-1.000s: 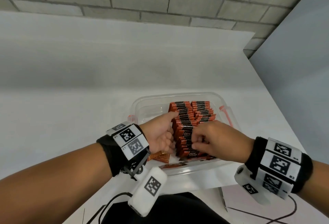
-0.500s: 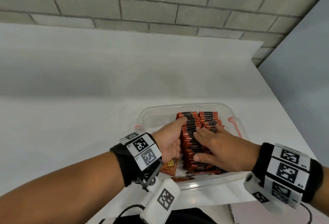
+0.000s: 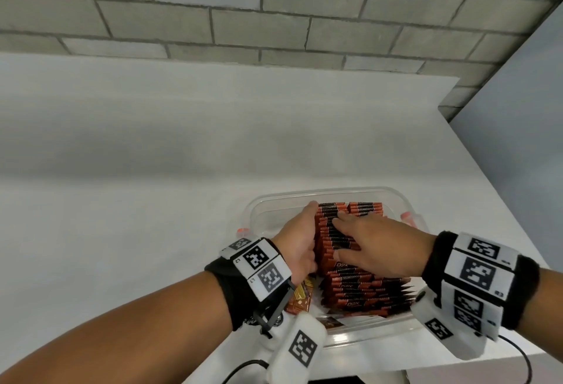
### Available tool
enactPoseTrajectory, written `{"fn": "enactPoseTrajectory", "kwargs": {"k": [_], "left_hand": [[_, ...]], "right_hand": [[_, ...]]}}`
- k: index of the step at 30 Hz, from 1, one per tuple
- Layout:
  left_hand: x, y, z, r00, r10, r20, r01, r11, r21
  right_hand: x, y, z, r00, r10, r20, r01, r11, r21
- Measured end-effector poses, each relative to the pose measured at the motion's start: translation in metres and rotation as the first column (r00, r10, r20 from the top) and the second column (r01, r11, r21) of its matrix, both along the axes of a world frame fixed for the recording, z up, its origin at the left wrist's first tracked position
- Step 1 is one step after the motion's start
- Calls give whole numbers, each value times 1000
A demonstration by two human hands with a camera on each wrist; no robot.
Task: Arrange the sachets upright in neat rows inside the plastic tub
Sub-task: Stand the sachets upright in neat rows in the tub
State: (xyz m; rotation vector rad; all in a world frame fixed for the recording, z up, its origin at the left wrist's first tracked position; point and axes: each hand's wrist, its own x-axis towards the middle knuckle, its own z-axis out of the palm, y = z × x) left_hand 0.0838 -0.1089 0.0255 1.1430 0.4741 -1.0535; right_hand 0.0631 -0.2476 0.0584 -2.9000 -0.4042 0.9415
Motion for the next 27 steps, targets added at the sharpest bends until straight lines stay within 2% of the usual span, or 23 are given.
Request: {"fn": "enactPoseTrajectory", "kwargs": {"k": [2,5,8,9,11,13,14,16,18,22,27], "left_hand": [[4,5,2,1000,10,-3,-10,1000,-9],[17,31,14,1000,21,7,-21,998,-53],[36,75,37,983,11,184,0,998,-59],[43,91,47,960,13,278,-7,1000,-25],[56,120,57,878,-1,479,-75,987,140],[63,141,48,802,-89,590,-140,934,330],[62,147,40,793,-152,589,-133,902,412],[54,149,19,810,-278,516,-25,863,504],[43,144,5,827,-348,441,100,864,493],[37,137,-4,850,-303,430,141,919,369],[35,136,-8,831,-311,461,160,927,338]], "right_hand": [[1,2,0,1000,-2,10,2,1000,2],[2,5,5,995,-60,84,49,991,128],[-1,16,16,976,-80,202,51,988,144],[0,23,18,974,-65,216,40,992,116],[6,39,19,981,-61,185,43,994,98],[17,56,15,990,-86,112,74,991,109],[23,65,11,994,-88,72,80,992,99],[32,84,2,996,-87,-26,88,994,58],[38,101,-10,990,-86,-108,86,996,1],[41,123,-31,977,-5,-212,-29,987,-157],[38,130,-38,966,44,-253,-125,942,-311]]}}
